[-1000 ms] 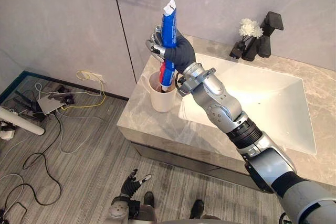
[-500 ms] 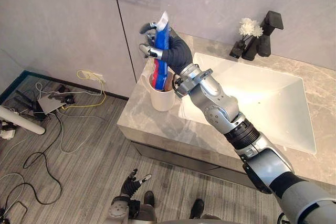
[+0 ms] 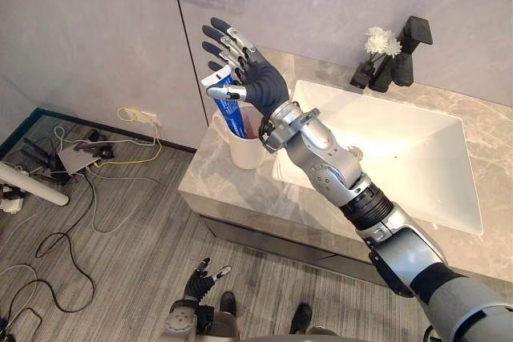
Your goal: Organize washtable
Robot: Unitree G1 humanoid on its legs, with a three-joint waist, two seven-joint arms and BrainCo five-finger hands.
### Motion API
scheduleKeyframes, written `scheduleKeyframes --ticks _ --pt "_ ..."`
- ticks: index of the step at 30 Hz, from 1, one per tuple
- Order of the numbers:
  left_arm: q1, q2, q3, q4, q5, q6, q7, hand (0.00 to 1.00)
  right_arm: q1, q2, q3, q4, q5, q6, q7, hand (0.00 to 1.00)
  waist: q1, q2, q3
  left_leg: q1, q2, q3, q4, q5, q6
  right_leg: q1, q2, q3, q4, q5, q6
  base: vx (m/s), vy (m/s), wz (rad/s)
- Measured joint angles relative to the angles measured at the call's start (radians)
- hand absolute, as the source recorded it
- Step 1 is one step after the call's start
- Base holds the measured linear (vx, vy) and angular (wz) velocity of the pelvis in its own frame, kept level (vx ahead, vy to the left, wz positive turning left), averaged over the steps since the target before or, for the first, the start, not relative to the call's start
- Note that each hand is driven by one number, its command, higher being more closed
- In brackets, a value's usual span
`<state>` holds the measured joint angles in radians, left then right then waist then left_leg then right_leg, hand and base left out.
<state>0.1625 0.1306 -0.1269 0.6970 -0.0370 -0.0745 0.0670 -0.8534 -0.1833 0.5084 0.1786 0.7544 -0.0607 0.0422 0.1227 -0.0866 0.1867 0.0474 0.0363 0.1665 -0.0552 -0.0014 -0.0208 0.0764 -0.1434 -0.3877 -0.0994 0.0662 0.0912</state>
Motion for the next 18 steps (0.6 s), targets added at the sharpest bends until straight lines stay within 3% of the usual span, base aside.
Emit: scheduleKeyframes --ticks 11,18 --pt "0.0 0.0 0.001 0.0 0.0 0.001 0.0 0.0 0.0 -0.004 -0.042 -0.057 0.002 -0.006 0.0 0.0 -0.001 0.0 0.0 0.003 0.0 0.0 0.0 0.0 0.0 0.002 0.0 0.0 0.0 0.0 0.0 0.0 0.0 0.0" --pt "0.0 0.001 0.002 0.0 0.001 0.0 0.001 0.0 0.0 -0.025 -0.095 -0.193 0.041 -0.054 0.002 0.0 -0.011 0.0 0.0 0.008 0.0 0.003 0.0 0.0 0.0 0.006 0.0 0.002 0.0 0.0 0.0 0.0 0.0 0.0"
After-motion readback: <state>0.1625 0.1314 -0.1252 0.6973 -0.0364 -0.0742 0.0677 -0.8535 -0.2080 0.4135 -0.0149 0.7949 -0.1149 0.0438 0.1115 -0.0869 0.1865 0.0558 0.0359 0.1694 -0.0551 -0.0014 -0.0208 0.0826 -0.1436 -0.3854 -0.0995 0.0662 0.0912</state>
